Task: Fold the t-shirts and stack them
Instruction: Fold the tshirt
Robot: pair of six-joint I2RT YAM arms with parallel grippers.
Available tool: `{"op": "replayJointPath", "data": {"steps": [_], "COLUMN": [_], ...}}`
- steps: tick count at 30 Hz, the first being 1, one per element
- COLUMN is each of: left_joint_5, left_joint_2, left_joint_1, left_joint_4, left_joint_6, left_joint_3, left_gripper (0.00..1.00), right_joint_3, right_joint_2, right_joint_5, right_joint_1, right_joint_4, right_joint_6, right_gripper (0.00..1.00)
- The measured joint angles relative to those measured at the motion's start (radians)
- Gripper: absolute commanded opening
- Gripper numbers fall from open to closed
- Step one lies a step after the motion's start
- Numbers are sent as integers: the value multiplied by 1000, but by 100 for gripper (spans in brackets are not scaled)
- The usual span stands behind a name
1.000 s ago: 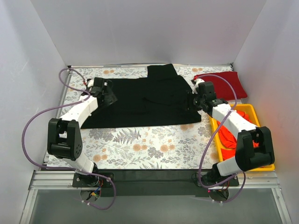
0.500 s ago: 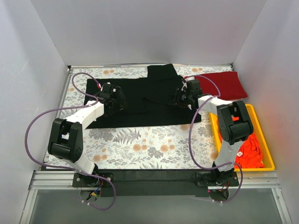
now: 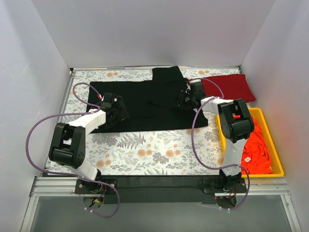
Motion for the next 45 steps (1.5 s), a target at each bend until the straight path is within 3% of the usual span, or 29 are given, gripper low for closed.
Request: {"op": "replayJointPath", "data": {"steps": [11, 13, 17, 19, 30, 45], "left_joint_5": [5, 5, 5, 5, 15, 27], "left_joint_2": [-7, -11, -18, -24, -43, -58], "left_joint_1": [0, 0, 0, 0, 0, 0], "left_joint_4": [26, 27, 31, 31, 37, 43], "left_joint_6": [0, 1, 1, 1, 2, 1], "left_joint_3": [-29, -35, -45, -48, -55, -80], "left_gripper": [89, 89, 89, 89, 89, 89], "right_joint_3": [1, 1, 1, 3, 162, 373], "right_joint_2": [5, 5, 5, 5, 32, 223], "right_joint_5": [29, 34, 39, 38, 37, 34], "right_joint_1": [0, 1, 1, 1, 1, -5], "right_joint_4": [0, 0, -3, -3, -5, 7], "right_joint_6": [24, 24, 26, 24, 23, 31], "right_gripper": [34, 29, 7, 1, 1, 1]}}
